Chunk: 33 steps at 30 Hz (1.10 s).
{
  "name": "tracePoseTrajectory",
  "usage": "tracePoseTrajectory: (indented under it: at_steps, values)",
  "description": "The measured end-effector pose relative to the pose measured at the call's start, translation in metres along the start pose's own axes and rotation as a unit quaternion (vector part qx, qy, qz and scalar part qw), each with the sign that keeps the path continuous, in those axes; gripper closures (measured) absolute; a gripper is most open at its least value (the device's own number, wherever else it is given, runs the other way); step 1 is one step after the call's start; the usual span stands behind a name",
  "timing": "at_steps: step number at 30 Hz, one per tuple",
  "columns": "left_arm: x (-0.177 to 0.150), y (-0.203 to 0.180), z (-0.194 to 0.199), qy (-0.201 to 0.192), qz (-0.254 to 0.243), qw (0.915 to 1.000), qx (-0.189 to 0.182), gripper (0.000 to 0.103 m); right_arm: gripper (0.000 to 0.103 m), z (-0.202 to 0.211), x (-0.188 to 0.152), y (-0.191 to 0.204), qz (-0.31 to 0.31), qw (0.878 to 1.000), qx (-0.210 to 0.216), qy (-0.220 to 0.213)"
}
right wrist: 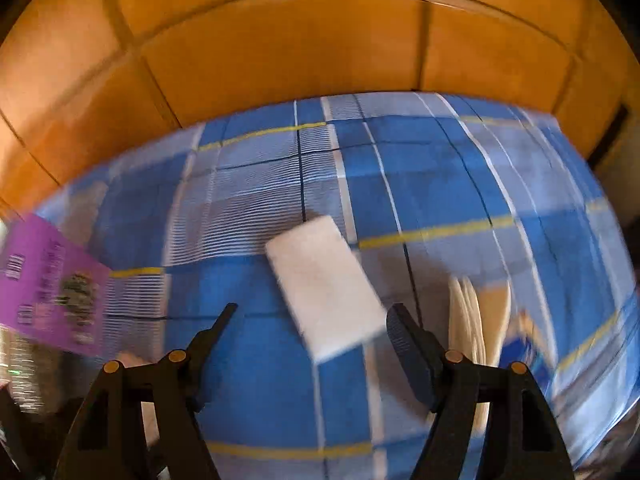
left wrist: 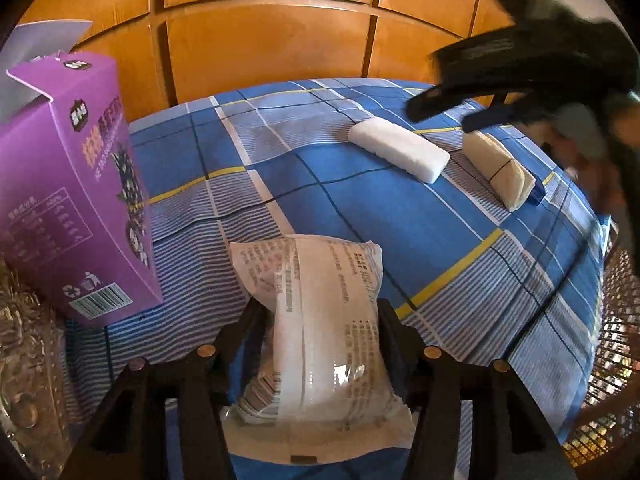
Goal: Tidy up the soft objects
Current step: 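Grasp the white rectangular pad on the bed with the right tool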
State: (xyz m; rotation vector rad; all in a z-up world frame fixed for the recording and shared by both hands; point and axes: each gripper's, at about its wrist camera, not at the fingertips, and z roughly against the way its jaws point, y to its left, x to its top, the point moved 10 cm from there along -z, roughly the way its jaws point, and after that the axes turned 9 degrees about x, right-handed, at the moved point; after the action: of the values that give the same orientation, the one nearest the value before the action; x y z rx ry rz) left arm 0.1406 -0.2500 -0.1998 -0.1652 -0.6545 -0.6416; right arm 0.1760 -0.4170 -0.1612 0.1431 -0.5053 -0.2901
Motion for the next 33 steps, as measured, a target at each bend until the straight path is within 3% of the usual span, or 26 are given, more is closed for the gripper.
tracePoseTrajectory:
  at_steps: [6,7,8,21,28,33]
  values:
    - [0.001,-0.001,-0.001,-0.006,-0.004,1.0000,0.002,0.044,0.031,-0.053,-0.008,-0.020,-0.004,0.998,-0.043,0.035]
    - [0.000,-0.001,-0.001,-0.008,-0.003,1.0000,0.001,0.044,0.041,-0.049,-0.006,-0.019,0.000,0.999,-0.042,0.027]
    - [0.000,-0.001,-0.001,-0.008,-0.004,1.0000,0.002,0.044,0.044,-0.047,-0.007,-0.019,0.000,0.999,-0.042,0.024]
    - [-0.001,-0.002,0.001,-0.017,-0.015,0.9996,0.015,0.045,0.039,-0.049,-0.008,-0.019,0.008,0.999,-0.039,0.018]
    - [-0.003,-0.001,0.003,-0.020,-0.023,0.9992,0.027,0.045,0.044,-0.049,-0.008,-0.014,0.034,0.998,-0.054,0.013]
    - [-0.001,0.002,0.003,-0.008,-0.012,0.9995,0.026,0.051,0.042,-0.049,-0.009,-0.019,0.011,0.999,-0.035,0.013]
